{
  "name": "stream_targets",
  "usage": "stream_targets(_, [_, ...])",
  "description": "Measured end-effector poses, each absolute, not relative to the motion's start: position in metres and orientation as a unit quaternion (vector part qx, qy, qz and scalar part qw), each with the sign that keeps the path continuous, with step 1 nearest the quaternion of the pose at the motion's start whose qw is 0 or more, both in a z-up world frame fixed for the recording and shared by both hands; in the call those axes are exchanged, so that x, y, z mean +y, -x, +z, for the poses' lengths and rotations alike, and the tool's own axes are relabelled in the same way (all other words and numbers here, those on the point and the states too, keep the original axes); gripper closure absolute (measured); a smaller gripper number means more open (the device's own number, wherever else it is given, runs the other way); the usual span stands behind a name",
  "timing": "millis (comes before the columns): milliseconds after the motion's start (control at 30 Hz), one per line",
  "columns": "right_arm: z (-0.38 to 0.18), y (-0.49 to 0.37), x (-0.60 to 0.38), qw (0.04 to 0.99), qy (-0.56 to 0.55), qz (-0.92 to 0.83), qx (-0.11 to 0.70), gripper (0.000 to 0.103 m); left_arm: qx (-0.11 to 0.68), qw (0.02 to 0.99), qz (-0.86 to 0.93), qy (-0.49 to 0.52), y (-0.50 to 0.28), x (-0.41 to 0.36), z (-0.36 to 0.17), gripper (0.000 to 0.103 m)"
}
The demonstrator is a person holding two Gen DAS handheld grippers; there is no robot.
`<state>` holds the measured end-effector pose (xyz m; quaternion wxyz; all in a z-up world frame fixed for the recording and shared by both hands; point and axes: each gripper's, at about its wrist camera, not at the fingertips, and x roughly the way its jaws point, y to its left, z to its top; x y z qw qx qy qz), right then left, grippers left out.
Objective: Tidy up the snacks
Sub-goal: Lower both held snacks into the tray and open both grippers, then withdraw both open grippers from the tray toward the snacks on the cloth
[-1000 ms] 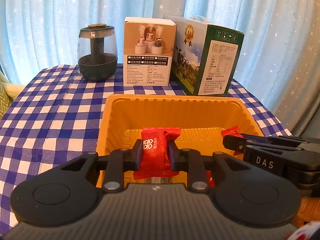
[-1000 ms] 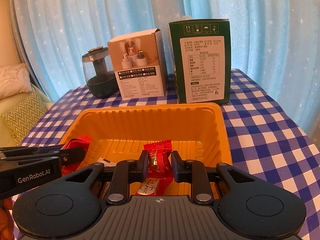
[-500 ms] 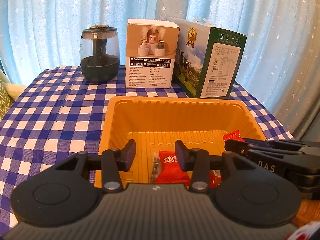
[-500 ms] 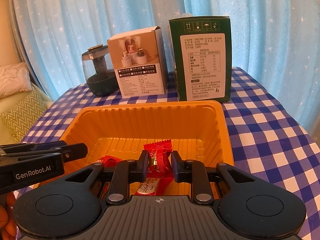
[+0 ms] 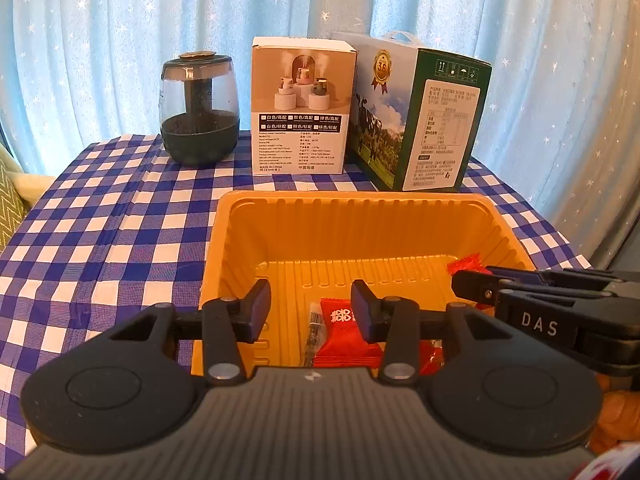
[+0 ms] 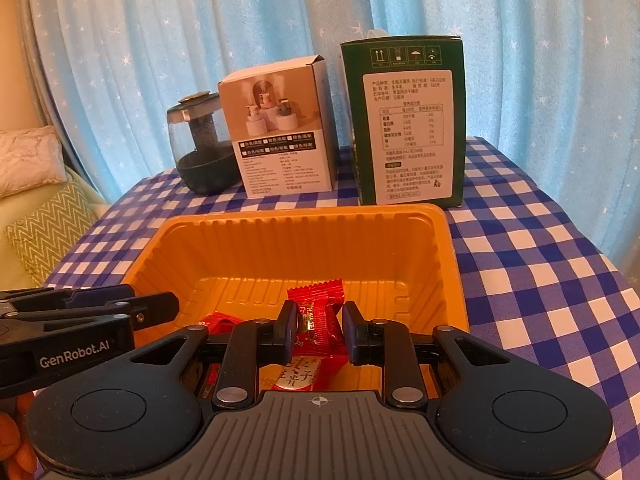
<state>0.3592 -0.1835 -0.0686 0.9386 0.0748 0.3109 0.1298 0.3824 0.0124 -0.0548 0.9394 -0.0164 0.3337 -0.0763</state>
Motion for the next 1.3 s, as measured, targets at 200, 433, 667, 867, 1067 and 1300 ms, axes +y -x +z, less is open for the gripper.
stream_targets(200, [-0.068, -0.36, -0.185, 0.936, -0.096, 0.144, 0.307, 0.078, 0.334, 0.939, -0.075, 0.016, -0.382, 0.013, -0.055, 0.061])
stream_targets(433, [-0.066, -0.36, -0.188, 0.938, -0.104, 0.137, 0.301, 0.078, 0.334, 0.94, -0.074, 0.014, -0.382, 0.014, -0.055, 0.061])
stream_targets(667, [-0.064, -0.358, -0.19, 0.941, -0.1, 0.131, 0.296, 0.078, 0.332, 0.94, -0.073, 0.012, -0.381, 0.014, -0.054, 0.052])
stream_targets(867, [-0.061, -0.349, -0.198, 0.949, -0.093, 0.11, 0.281, 0.026, 0.327, 0.943, -0.06, 0.005, -0.377, 0.016, -0.052, 0.03])
stream_targets(1067, [-0.056, -0.34, -0.207, 0.953, -0.099, 0.096, 0.271, 0.021, 0.32, 0.946, -0.052, 0.006, -0.372, 0.018, -0.05, 0.016])
stream_targets(1300, [-0.056, -0.325, -0.217, 0.953, -0.098, 0.079, 0.277, 0.016, 0.312, 0.949, -0.047, 0.003, -0.364, 0.019, -0.047, 0.0])
